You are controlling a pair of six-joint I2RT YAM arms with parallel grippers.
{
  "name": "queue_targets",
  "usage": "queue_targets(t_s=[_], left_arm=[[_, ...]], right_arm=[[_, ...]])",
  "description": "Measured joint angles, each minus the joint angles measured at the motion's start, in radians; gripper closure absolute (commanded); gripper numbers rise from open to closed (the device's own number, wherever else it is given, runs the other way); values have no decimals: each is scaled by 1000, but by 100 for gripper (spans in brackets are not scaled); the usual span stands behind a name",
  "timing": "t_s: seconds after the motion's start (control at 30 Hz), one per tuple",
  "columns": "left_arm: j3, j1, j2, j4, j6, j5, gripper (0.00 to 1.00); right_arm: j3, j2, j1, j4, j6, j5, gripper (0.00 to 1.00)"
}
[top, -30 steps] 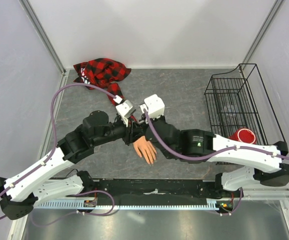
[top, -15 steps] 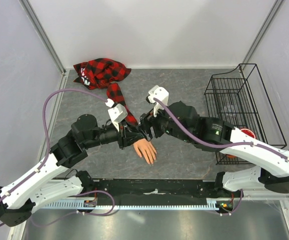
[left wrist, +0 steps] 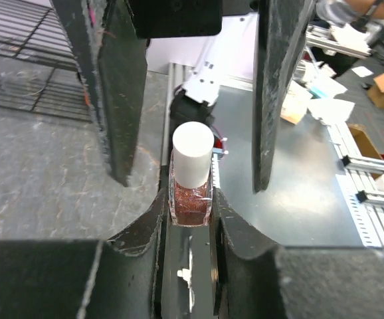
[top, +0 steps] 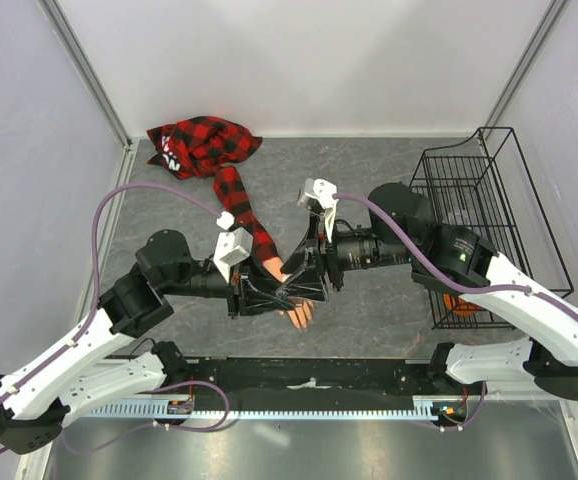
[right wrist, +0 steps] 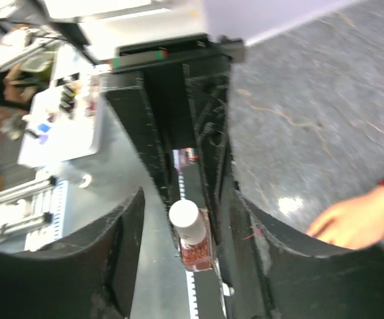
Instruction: Paint the nails
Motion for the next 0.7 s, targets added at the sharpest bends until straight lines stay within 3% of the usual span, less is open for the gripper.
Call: queue_targets(t_s=[0.3,0.5,0.53,0.63,0.7], left_arm=[[2,0,-3,4,-5,62,98],[10,0,-4,4,-5,60,98],[13,0,-4,4,-5,60,98],[20,0,-4,2,-5,56,98],[25,0,-4,-5,-19,49,98]], right_arm=[[-5,0,-34,74,38,-158,62],[-24,0,-45,79,43,-176,66],[-26,0,-46,79,43,-177,70],[-29,0,-47,83,42,-182,97],[-29,0,-48,88,27,-179,100]])
